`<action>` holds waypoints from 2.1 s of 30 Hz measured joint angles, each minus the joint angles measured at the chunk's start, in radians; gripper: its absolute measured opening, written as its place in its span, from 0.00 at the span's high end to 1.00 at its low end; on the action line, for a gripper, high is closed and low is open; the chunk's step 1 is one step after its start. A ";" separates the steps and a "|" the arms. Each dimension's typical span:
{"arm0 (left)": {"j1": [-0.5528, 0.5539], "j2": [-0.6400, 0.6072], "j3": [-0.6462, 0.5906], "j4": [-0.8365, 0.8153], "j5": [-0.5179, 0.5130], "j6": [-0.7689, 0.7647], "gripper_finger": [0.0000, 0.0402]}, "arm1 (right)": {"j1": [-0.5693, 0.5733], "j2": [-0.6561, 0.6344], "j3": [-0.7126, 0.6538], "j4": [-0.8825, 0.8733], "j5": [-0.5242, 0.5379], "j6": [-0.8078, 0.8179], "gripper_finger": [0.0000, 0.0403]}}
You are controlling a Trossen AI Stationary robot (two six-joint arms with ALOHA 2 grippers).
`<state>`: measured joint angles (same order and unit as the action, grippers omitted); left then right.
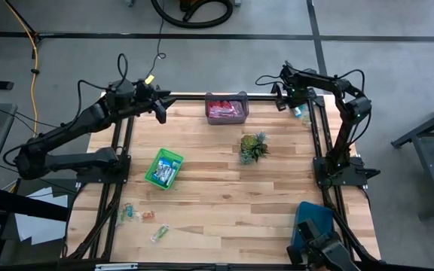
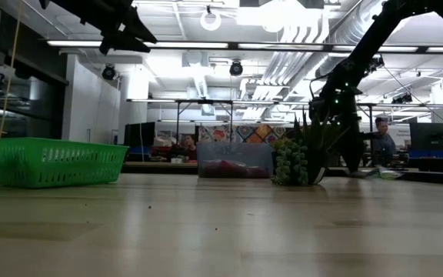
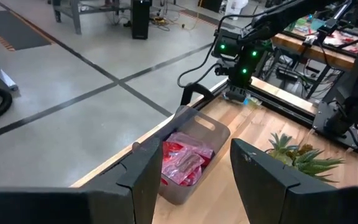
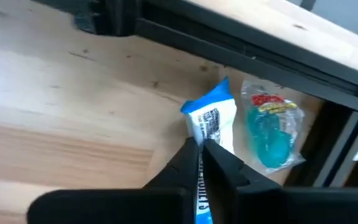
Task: Sort candy
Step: Put the white candy into the green bin
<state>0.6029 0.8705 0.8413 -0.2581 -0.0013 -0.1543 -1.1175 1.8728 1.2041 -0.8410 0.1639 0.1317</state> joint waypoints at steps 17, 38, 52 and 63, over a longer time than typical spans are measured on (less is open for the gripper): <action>0.000 -0.091 0.000 0.003 -0.006 0.158 0.56 | 0.093 -0.445 0.067 0.034 -0.162 0.101 1.00; -0.001 -0.090 0.000 -0.068 0.023 0.181 0.56 | 0.196 -0.433 -0.401 0.194 0.015 0.366 0.54; 0.000 -0.090 0.000 -0.067 0.021 0.132 0.56 | 0.207 -0.347 -0.441 0.295 0.215 0.383 0.48; 0.000 -0.090 0.000 -0.066 0.016 0.121 0.56 | 0.224 -0.301 -0.440 0.342 0.315 0.454 0.48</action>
<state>0.6025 0.7803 0.8413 -0.3244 0.0147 -0.0330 -0.8936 1.5714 0.7639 -0.4988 0.4792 0.5861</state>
